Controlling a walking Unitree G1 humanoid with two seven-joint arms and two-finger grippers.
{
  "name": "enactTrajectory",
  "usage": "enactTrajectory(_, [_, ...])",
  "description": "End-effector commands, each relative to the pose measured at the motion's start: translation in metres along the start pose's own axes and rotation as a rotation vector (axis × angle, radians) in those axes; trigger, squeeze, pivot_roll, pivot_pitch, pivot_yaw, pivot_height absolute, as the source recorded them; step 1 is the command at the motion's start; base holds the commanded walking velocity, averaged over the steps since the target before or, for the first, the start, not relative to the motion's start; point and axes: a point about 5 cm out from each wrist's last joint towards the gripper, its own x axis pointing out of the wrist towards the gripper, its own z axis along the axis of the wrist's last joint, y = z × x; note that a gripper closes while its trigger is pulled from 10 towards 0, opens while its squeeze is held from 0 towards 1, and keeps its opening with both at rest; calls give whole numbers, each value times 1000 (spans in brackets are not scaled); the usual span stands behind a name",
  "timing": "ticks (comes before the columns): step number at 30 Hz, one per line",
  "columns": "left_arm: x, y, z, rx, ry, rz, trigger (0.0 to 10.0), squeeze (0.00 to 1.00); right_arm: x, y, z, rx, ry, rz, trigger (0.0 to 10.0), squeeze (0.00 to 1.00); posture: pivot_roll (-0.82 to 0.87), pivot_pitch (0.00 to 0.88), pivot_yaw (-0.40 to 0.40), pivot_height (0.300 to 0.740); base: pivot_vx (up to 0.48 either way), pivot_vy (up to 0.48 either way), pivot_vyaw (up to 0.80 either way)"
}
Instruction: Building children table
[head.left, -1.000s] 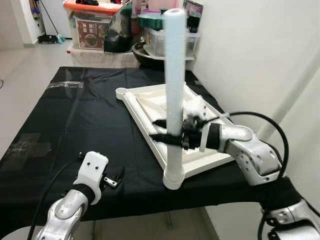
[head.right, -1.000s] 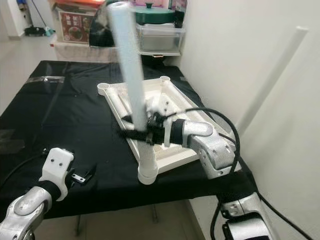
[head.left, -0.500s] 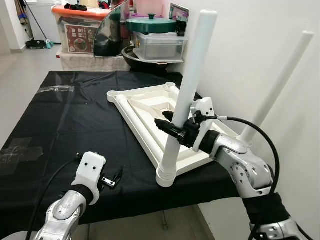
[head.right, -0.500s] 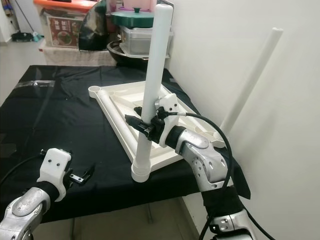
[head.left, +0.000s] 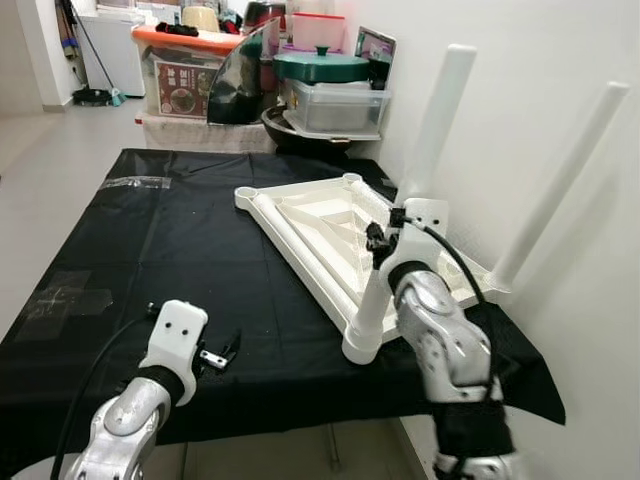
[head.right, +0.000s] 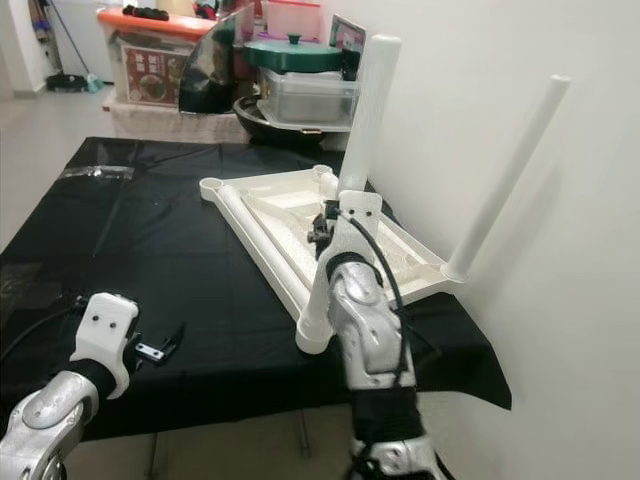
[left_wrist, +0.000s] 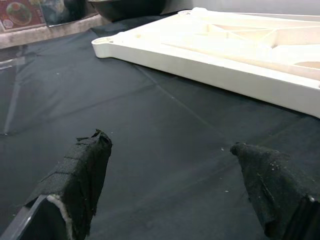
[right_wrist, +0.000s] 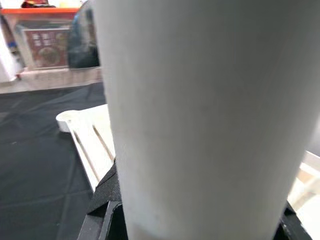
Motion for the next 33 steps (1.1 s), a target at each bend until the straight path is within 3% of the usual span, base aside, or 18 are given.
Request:
enactTrajectory(1, [2,-2,-4,2,24,2,10000,0,1,-16,-20,25,103,-86,10000,0,128,0,-119,740,0,0,0])
enactTrajectory(8, [3,-1,-5,5,26,5,10000,0,-7,-8,-20,48,119,-68,10000,0,123,0,-115,740,0,0,0])
enactTrajectory(9, [4,-1,-5,6,26,3,10000,0,-9,-6,-18,68,114,-65,10000,1000,118,0,-109,740,0,0,0])
enactTrajectory(14, [6,0,-6,12,25,-5,10000,0,-9,-2,-8,68,94,-43,10000,1000,111,0,-97,740,0,0,0])
enactTrajectory(15, [7,0,-6,15,25,-7,10000,0,-8,-3,2,61,64,-22,10000,0,108,0,-92,740,0,0,0])
enactTrajectory(16, [7,2,-6,20,25,-8,10000,0,-5,-8,19,44,10,18,10000,0,110,0,-90,740,0,0,0])
enactTrajectory(23, [8,4,-6,30,26,-10,10000,0,-3,-18,42,21,-50,117,10000,0,100,0,-85,740,0,0,0])
enactTrajectory(26, [9,5,-6,37,27,-13,10000,0,-14,-9,67,14,-87,547,10000,0,92,0,-84,740,0,0,0])
enactTrajectory(28, [9,5,-6,37,27,-13,10000,0,-14,-9,67,14,-87,547,10000,0,92,0,-84,740,0,0,0])
enactTrajectory(30, [10,2,-6,40,24,-17,10000,0,-15,-15,63,-92,-59,755,10000,0,98,0,-92,740,0,0,0])
enactTrajectory(33, [10,0,-5,42,22,-19,10000,0,-11,-22,52,-197,-17,878,10000,0,103,0,-95,740,0,0,0])
